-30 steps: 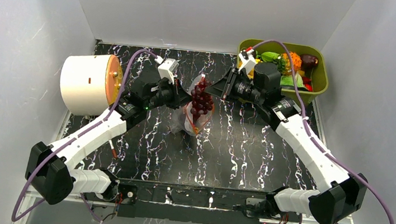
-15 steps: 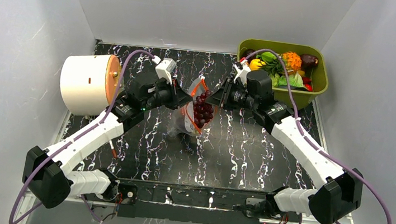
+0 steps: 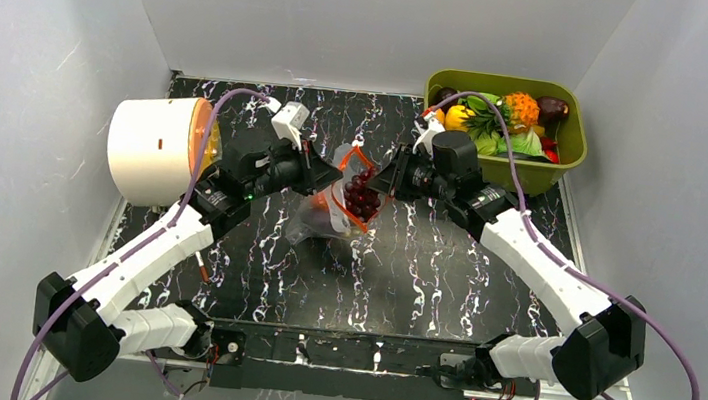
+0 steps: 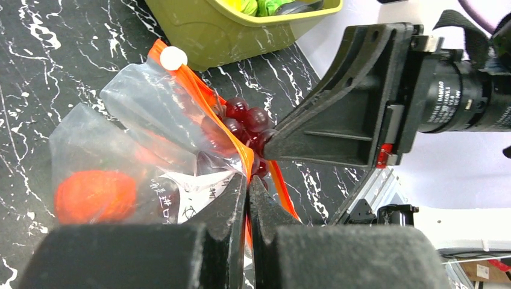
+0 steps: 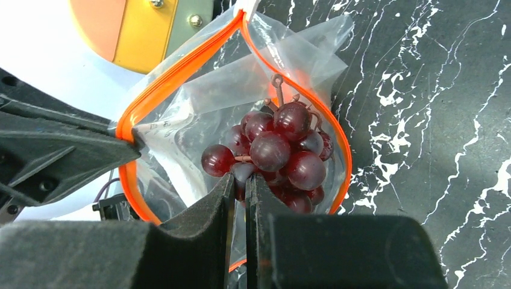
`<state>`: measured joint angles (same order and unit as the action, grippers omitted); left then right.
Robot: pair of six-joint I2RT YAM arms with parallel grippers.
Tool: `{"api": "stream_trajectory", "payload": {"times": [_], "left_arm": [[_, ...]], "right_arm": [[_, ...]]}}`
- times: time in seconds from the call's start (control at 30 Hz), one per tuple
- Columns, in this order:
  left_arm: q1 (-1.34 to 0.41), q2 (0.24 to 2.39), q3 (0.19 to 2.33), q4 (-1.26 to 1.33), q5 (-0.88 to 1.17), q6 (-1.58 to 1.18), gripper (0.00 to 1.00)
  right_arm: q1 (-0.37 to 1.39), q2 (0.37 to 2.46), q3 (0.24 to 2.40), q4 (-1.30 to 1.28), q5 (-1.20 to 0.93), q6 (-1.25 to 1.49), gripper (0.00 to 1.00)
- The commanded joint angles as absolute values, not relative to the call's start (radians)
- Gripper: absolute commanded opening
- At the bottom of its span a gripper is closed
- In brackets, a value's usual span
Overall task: Place the food in the zip-top bag and seal the zipper
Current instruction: Place the fake fruit in the zipper food storage bag, then pick up the fake fruit from the bin.
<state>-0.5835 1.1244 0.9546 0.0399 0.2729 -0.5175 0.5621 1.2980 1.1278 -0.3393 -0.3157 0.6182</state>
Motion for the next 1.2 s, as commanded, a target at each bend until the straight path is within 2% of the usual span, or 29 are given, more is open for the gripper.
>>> {"api": "stream_trajectory", "payload": {"times": [0.0,0.37,0.47,0.67,0.77,1.0,1.1,1.17], "left_arm": [[-0.578,1.103,0.963,0.104,0.345,-0.518,0.0],[-0.577,1.108,0.899,0.146,0.331,-0.526,0.0],[-0.577,1.118,0.893,0.138,0.317,-0.519,0.0],[-0.577,1.119,0.901,0.088,0.266,-0.469,0.0],[-0.577,1.128,0.913,0.067,0.257,-0.435,0.0],[-0.577,1.116,0.894,0.045,0.217,-0.344,0.0],[-0.578,1.12,0.907,0.015,0.252,-0.276,0.0],[-0.577,1.124,0.921,-0.012,0.281,-0.232,0.0]], "right_arm": [[0.572,1.308,1.146,-0.263,-0.279,0.599,0.0],[0.598,1.363,1.174,-0.169,-0.33,0.645,0.02],[0.598,1.376,1.165,-0.162,-0.324,0.646,0.11],[0.598,1.382,1.242,-0.248,-0.274,0.569,0.42],[0.598,1.379,1.287,-0.306,-0.235,0.507,0.53],[0.588,1.413,1.422,-0.444,0.018,0.349,0.61],[0.576,1.432,1.454,-0.444,0.156,0.29,0.63],[0.556,1.452,1.478,-0.436,0.22,0.26,0.6]]}}
